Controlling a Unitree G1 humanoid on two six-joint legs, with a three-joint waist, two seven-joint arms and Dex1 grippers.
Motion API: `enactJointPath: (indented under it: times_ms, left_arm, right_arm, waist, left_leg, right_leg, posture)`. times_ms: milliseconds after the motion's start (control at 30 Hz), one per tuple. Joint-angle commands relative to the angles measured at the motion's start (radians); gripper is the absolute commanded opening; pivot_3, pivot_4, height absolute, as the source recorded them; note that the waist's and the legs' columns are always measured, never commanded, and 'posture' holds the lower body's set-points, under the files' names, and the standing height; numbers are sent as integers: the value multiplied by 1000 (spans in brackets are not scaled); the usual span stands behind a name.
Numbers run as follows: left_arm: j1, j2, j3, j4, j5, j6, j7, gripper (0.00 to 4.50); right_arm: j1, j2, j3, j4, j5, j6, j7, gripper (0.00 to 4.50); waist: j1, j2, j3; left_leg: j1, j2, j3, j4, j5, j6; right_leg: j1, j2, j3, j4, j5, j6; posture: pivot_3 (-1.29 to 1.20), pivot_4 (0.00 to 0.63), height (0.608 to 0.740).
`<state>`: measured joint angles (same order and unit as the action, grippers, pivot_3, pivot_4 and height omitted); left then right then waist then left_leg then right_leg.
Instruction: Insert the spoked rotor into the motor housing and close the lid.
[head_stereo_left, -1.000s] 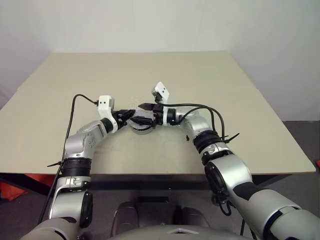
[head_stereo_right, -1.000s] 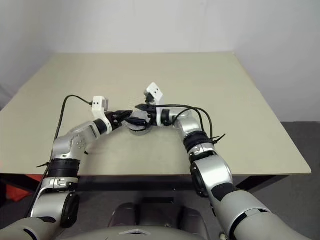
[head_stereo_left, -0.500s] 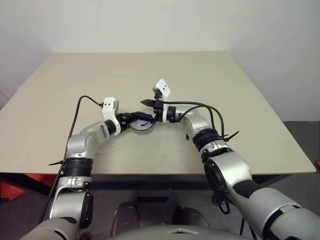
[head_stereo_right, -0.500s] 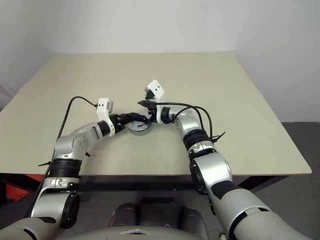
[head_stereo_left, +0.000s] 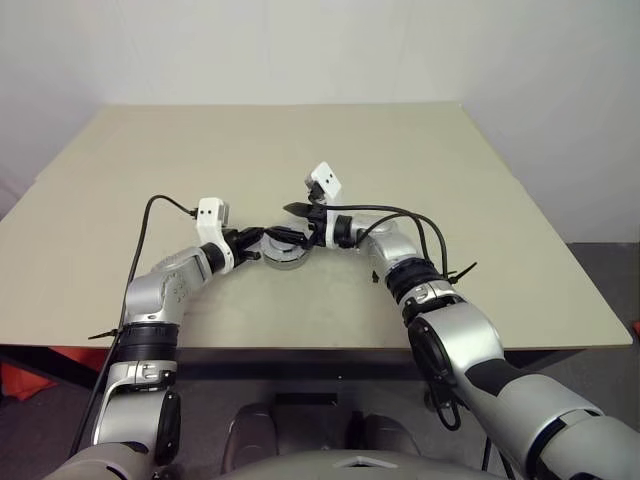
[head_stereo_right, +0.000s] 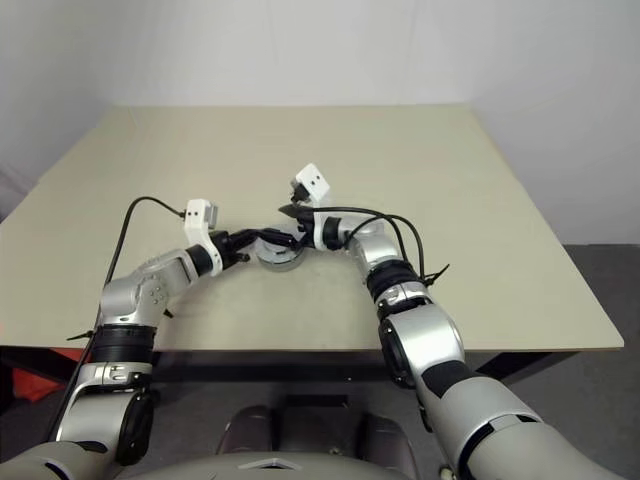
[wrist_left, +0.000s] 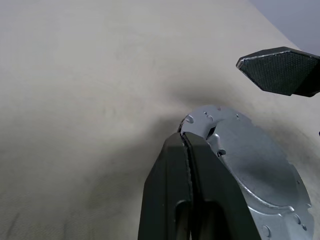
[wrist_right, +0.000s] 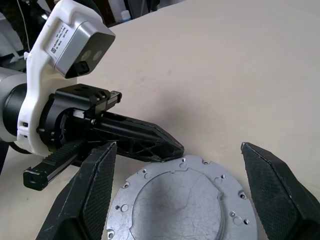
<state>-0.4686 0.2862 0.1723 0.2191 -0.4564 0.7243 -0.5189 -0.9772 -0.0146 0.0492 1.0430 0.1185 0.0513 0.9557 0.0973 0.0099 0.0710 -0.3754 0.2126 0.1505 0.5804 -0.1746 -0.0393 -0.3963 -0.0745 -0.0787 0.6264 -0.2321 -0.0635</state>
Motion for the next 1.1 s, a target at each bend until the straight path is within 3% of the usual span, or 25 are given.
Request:
enactJointPath:
  times_ms: [33,533,1100]
  left_arm:
    - [-10,2,-2,-31,-13,6,-5,22]
    - [-6,11,-4,-44,-35,50,-19,22]
    - [56,99,89,-102,-48,21,8,22]
  right_arm:
    - [-37,1,-10,-14,2,-21,-2,4500]
    - [-34,-4,-6,-12,-4,-23,-13,4500]
    - [-40,1,-2,4,-23,-35,-11,4500]
  waist:
    - [0,0,0]
    - [0,0,0]
    - [-2,0,0]
  left_leg:
    - [0,0,0,0,0,0]
    - [0,0,0,0,0,0]
    - [0,0,0,0,0,0]
  right_leg:
    - [0,0,0,0,0,0]
    - [0,0,0,0,0,0]
    - [0,0,0,0,0,0]
  posture:
    - [0,0,740]
    - [0,0,740]
    - [0,0,740]
